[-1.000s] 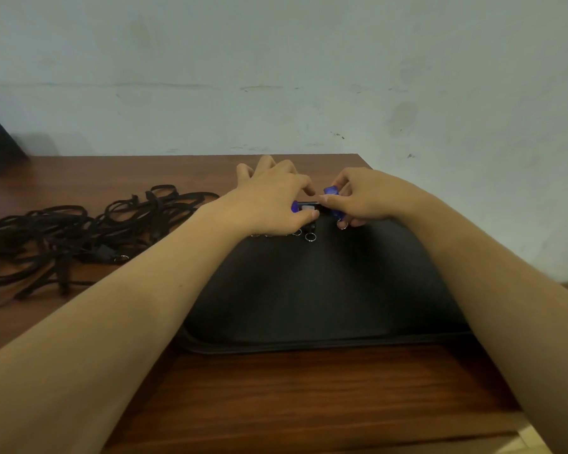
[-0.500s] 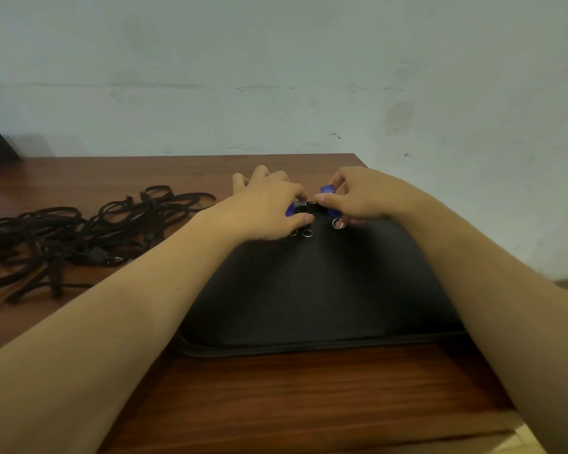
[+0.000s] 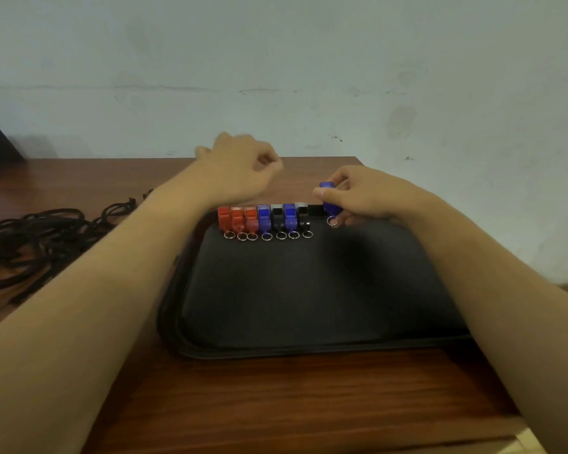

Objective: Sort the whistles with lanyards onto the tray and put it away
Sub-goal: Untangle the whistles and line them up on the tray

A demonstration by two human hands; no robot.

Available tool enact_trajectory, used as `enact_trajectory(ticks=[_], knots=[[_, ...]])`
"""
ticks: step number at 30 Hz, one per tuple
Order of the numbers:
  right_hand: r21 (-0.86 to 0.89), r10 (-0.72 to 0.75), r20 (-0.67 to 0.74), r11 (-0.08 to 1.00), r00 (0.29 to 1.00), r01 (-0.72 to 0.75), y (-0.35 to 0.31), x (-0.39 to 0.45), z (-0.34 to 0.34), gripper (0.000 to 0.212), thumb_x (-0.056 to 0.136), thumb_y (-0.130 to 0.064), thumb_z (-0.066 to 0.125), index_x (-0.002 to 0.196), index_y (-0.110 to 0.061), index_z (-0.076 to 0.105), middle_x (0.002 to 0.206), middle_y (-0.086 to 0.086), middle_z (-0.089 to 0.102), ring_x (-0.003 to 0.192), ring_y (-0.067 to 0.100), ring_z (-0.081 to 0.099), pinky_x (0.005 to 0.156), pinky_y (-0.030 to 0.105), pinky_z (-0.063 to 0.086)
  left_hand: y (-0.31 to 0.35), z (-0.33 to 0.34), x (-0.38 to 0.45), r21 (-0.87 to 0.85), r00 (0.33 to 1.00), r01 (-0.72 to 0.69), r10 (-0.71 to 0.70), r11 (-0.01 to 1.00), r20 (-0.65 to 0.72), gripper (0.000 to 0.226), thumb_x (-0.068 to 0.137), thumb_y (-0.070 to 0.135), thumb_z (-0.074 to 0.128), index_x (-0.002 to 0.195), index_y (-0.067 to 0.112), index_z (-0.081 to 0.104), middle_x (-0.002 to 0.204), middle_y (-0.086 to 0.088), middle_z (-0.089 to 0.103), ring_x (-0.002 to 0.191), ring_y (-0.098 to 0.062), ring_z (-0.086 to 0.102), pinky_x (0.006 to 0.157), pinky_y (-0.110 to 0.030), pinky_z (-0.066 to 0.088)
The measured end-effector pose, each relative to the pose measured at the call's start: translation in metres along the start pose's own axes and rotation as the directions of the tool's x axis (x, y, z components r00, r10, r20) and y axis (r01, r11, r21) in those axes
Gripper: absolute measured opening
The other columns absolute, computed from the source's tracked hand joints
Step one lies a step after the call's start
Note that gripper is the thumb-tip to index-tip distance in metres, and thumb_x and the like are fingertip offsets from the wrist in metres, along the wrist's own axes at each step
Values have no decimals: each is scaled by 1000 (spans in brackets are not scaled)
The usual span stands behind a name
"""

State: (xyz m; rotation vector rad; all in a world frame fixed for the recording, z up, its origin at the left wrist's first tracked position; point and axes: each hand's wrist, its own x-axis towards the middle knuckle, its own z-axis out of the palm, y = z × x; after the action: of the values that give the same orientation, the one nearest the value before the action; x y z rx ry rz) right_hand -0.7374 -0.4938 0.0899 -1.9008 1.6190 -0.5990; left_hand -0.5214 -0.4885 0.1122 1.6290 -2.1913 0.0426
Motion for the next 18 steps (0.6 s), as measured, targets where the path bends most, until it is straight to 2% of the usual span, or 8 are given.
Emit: enact_trajectory(ticks=[2, 4, 8, 12, 16, 18], knots=[[78, 22, 39, 997, 999, -25, -1, -1, 1, 32, 98, -44, 62, 118, -21, 52, 103, 1, 69, 73, 12, 77, 77, 31, 62, -18, -9, 0, -104, 1000, 23, -25, 994, -16, 30, 97, 51, 47, 110, 37, 70, 115, 14, 65, 115, -17, 56, 106, -52, 41], [148, 39, 84, 988, 996, -51, -1, -1, 3, 36, 95, -40, 68, 121, -19, 52, 106, 6, 72, 81, 18, 78, 86, 38, 60, -34, -13, -1, -163, 999, 48, -46, 986, 13, 24, 98, 45, 52, 104, 36, 73, 115, 8, 69, 109, -14, 59, 102, -43, 45], [193, 55, 130, 978, 990, -80, -2, -4, 2, 40, 95, -32, 70, 127, -18, 50, 110, 10, 72, 84, 21, 78, 75, 31, 58, -56, -15, -5, -184, 993, 117, -113, 976, 35, 23, 100, 36, 55, 108, 27, 74, 118, 0, 70, 107, -15, 58, 99, -36, 43], [186, 47, 138, 980, 989, -72, -1, -3, 2, 43, 94, -32, 72, 128, -17, 52, 113, 8, 72, 84, 22, 78, 79, 33, 59, -74, -19, -8, -206, 981, 192, -185, 960, 50, 22, 100, 35, 55, 107, 26, 74, 119, -1, 70, 113, -19, 60, 101, -39, 45], [159, 11, 115, 987, 993, -29, 2, -3, 2, 43, 88, -35, 78, 121, -17, 57, 102, 5, 78, 85, 23, 78, 69, 29, 55, -95, -33, -14, -143, 959, 242, -214, 960, 187, 20, 99, 38, 57, 104, 29, 74, 113, 5, 71, 111, -19, 61, 106, -45, 44], [154, 9, 122, 988, 992, -28, 2, -2, 2, 41, 88, -36, 78, 118, -16, 59, 100, 4, 78, 84, 22, 78, 68, 28, 55, -104, -39, -18, -117, 937, 273, -236, 955, 257, 20, 98, 41, 58, 102, 28, 74, 106, 5, 73, 99, -18, 63, 97, -43, 49]])
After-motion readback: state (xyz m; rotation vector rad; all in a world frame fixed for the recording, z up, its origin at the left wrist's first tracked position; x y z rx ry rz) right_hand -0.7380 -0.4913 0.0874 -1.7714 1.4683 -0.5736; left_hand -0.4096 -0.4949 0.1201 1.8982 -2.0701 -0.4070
